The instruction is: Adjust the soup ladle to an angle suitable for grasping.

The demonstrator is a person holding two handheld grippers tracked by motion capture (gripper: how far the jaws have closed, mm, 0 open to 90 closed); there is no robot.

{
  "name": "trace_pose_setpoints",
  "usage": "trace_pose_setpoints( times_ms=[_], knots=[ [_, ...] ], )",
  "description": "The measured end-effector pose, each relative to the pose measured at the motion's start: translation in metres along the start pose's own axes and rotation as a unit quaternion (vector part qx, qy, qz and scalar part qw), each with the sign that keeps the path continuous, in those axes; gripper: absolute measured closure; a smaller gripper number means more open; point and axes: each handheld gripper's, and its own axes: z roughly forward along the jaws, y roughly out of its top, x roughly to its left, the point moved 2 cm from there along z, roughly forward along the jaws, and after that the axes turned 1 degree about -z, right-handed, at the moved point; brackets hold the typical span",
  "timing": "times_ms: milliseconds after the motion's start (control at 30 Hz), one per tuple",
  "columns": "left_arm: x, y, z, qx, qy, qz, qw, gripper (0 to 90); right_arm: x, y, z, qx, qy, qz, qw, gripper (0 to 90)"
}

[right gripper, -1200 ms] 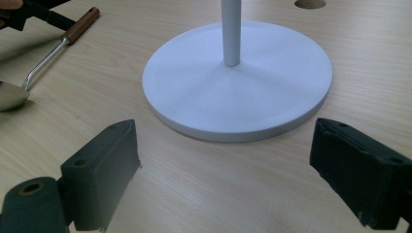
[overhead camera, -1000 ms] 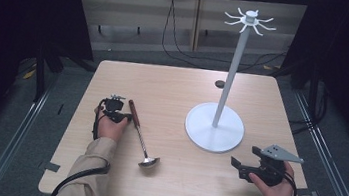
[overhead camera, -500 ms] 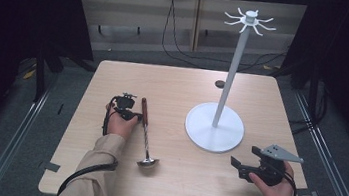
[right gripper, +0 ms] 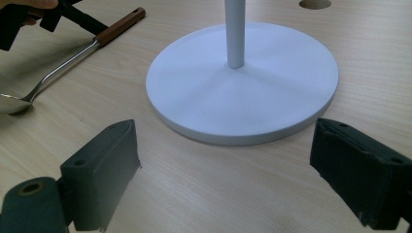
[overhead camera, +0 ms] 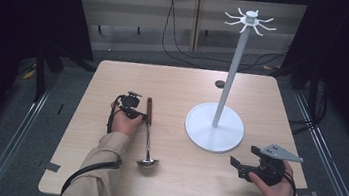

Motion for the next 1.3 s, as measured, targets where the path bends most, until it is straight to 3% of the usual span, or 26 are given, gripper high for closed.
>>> trace_pose_setpoints(
  times_ms=[200,300,433,500,633,800,967,1000,1033,1067,1200,1300],
  knots=[
    [-0.005,0.005,-0.011,-0.010,0.006,-0.023,0.9997,74.3,-0.001,0.000,-0.001,-0.003,0.001,0.006,1.0000,10.0],
    [-0.009,0.007,-0.019,-0.001,0.007,-0.040,0.9992,67.9,-0.001,0.001,-0.001,-0.005,-0.001,0.007,1.0000,10.0],
    [-0.012,0.006,-0.021,0.023,0.012,-0.038,0.9989,61.1,-0.001,0.001,-0.002,-0.005,0.000,0.006,1.0000,10.0],
    [-0.016,0.005,-0.018,0.043,0.011,-0.051,0.9977,58.4,0.000,0.002,-0.002,-0.008,0.002,0.007,0.9999,10.0],
    [-0.020,0.004,-0.010,0.061,0.007,-0.058,0.9964,57.0,0.002,0.003,-0.002,-0.009,0.004,0.006,0.9999,10.0],
    [-0.025,0.004,-0.003,0.066,0.008,-0.064,0.9958,55.6,0.000,0.003,-0.003,-0.011,0.003,0.006,0.9999,10.0],
    [-0.035,0.011,0.001,0.094,0.033,-0.034,0.9944,56.3,0.000,0.003,-0.002,-0.009,0.004,0.006,0.9999,10.0],
    [-0.037,0.012,0.002,0.102,0.042,-0.023,0.9936,56.3,0.000,0.003,-0.002,-0.009,0.004,0.006,0.9999,10.0],
    [-0.042,0.014,0.003,0.120,0.067,-0.002,0.9905,60.5,0.000,0.003,-0.001,-0.009,0.002,0.004,1.0000,10.0],
    [-0.042,0.014,0.003,0.120,0.067,-0.002,0.9905,64.4,0.000,0.003,-0.001,-0.009,0.002,0.004,1.0000,10.0],
    [-0.050,0.016,0.006,0.130,0.098,-0.007,0.9866,66.9,0.001,0.002,-0.001,-0.004,0.004,0.004,1.0000,10.0],
    [-0.052,0.017,0.006,0.146,0.095,-0.012,0.9846,69.3,0.000,0.002,-0.001,-0.005,0.002,0.003,1.0000,10.1]
  ],
)
